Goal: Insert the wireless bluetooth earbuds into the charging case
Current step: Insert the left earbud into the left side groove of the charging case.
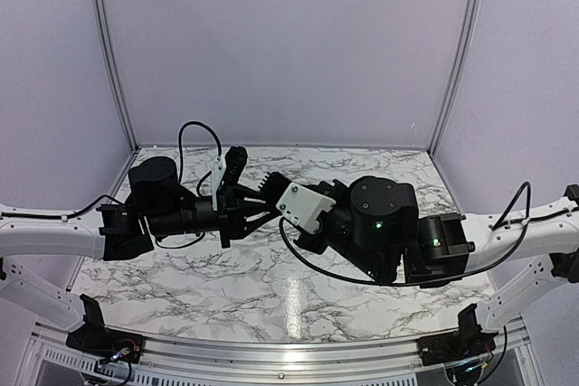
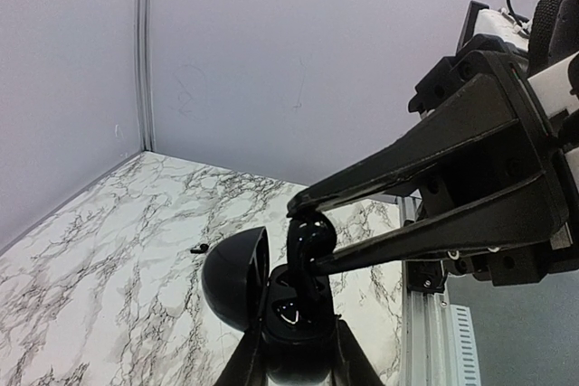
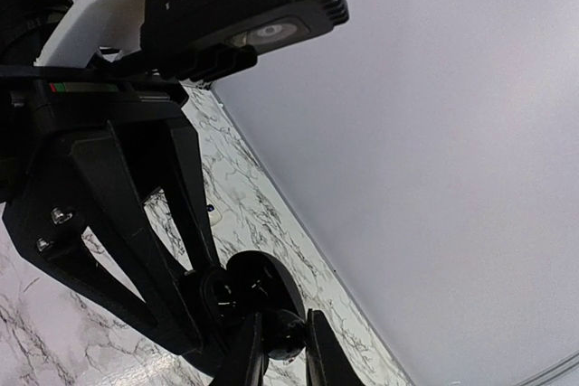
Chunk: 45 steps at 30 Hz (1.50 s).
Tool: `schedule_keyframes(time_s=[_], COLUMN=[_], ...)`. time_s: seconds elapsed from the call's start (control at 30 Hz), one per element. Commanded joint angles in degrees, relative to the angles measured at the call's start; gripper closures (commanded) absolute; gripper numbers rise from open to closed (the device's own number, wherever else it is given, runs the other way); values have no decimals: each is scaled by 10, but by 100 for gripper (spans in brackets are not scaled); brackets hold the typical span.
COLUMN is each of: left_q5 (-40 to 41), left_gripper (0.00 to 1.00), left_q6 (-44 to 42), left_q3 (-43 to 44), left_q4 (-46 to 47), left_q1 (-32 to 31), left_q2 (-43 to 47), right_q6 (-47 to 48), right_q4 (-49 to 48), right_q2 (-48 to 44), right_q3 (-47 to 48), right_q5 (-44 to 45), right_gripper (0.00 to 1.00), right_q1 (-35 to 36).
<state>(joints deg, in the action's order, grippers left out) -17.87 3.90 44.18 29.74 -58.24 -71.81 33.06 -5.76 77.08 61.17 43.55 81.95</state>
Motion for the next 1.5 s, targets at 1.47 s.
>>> schedule_keyframes(time_s=[1.47], left_q5=[73], left_gripper=[100], left_q6=[50], left_q3=[36], left_q4=[61], left_q1=[11], left_q2=[-11], right_q6=[19], right_q4=[-50], right_q2=[10], right_q3=[-32], right_q5=[5], right_gripper=[90], right_q1=[0])
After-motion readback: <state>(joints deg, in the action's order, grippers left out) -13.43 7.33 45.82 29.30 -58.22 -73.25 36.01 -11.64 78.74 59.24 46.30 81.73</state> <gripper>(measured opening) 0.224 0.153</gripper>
